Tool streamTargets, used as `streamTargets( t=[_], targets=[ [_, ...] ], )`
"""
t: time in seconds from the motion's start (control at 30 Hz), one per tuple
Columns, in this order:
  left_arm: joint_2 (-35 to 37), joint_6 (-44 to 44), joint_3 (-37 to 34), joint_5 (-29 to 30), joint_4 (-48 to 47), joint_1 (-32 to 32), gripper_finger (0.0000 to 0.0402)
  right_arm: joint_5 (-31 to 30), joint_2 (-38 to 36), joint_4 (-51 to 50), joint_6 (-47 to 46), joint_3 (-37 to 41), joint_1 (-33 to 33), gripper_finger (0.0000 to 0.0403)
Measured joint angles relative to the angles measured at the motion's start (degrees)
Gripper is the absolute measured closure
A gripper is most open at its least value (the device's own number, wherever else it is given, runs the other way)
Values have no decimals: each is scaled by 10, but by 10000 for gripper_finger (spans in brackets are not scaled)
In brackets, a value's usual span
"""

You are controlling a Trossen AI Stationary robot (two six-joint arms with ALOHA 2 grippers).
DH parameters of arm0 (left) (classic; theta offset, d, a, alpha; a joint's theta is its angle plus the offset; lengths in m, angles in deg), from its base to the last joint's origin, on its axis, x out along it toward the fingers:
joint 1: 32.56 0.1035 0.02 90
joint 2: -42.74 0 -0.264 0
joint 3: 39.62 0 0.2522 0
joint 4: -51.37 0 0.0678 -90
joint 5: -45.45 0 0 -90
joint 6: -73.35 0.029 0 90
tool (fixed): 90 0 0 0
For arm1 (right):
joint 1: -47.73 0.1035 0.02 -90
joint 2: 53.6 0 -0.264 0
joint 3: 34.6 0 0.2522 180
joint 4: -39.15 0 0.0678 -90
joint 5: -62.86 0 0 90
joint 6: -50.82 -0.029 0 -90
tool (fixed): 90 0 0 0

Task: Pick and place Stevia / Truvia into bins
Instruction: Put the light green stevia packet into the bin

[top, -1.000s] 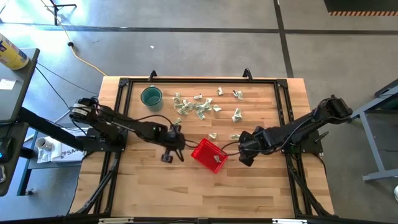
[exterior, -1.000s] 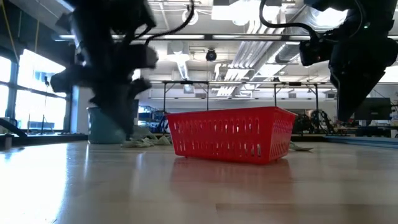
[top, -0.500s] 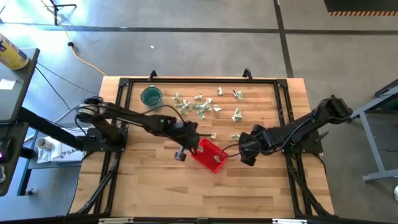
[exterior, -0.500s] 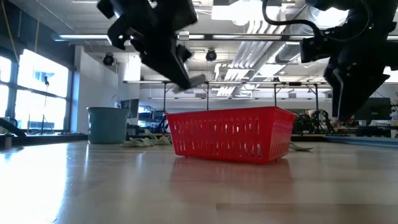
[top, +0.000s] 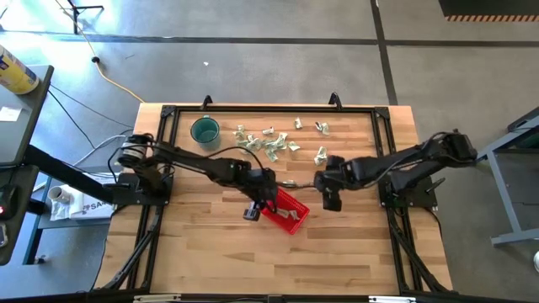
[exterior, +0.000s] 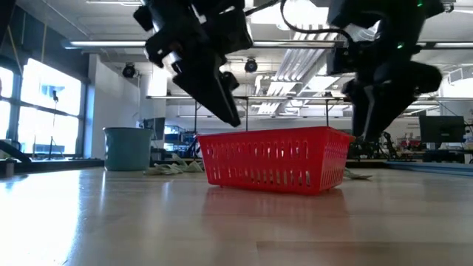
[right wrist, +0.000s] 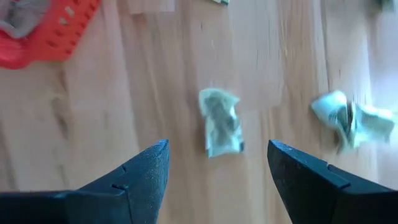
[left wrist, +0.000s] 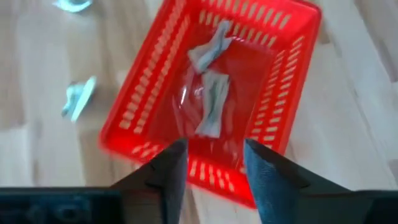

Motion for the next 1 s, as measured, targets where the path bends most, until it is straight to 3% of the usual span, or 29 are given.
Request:
streamTargets(
  t=[0.17,0.33,0.63,0.77,1.0],
  targets=[
    [29,-75,19,64,-133,-5,181,54,38,34,117,1,-67,141],
    [65,-128,4,119,-221,-8,188,110,83,57,182,1,-107,141],
    [123,-213,-71,124,-231,-12,220,146,134,71,158,0,-123,160],
    [140,-216,-106,125,-223,-12,234,153,132,68,107,0,-123,219],
    [170,-210,-164,125,-193,-11,247,173,131,66,10,-3,-125,385]
  ],
)
